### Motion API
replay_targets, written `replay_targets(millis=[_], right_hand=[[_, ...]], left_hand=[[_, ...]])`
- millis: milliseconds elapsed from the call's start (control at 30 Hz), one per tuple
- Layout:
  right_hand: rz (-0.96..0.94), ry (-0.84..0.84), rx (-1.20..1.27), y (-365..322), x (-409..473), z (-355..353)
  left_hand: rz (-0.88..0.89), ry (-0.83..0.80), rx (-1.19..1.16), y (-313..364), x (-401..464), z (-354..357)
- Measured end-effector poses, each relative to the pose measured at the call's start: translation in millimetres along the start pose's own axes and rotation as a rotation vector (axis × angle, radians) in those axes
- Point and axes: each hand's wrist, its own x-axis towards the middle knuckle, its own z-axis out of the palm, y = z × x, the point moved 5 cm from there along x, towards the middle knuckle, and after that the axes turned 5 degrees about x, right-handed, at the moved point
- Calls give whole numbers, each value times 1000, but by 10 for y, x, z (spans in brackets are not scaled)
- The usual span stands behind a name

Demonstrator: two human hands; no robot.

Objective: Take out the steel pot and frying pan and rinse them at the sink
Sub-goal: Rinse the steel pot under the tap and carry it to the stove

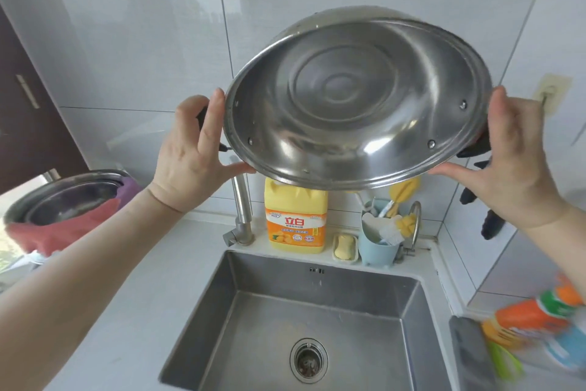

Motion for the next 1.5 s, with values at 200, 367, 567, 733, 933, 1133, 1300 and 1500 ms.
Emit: replay_targets(millis=[200, 367, 567, 733, 933, 1133, 1300, 1500], right_hand=[[439, -564, 179, 435, -90, 405], [643, -894, 337, 685, -415, 725], [822, -1044, 495, 634, -821, 781], [906, -1084, 611, 402, -1163, 562], [1085, -945, 641, 234, -1589, -46], [1126, -836, 645, 27, -2030, -966], [1254, -728, 540, -183, -2647, -2160], [1418, -564, 353, -828, -3571, -4022]], left_hand=[[-242, -605, -320, 0, -208, 513], [-396, -1047, -504, 126, -595, 928], [-383, -1271, -646, 192, -812, 1039], [-296, -1368, -835, 444, -815, 1102], [-184, -1398, -926, 988, -644, 1083], [-44, -1376, -1044, 1838, -273, 847], [93, -1377, -1053, 2921, 50, 640], [373, -1335, -1189, 4793, 361, 47]])
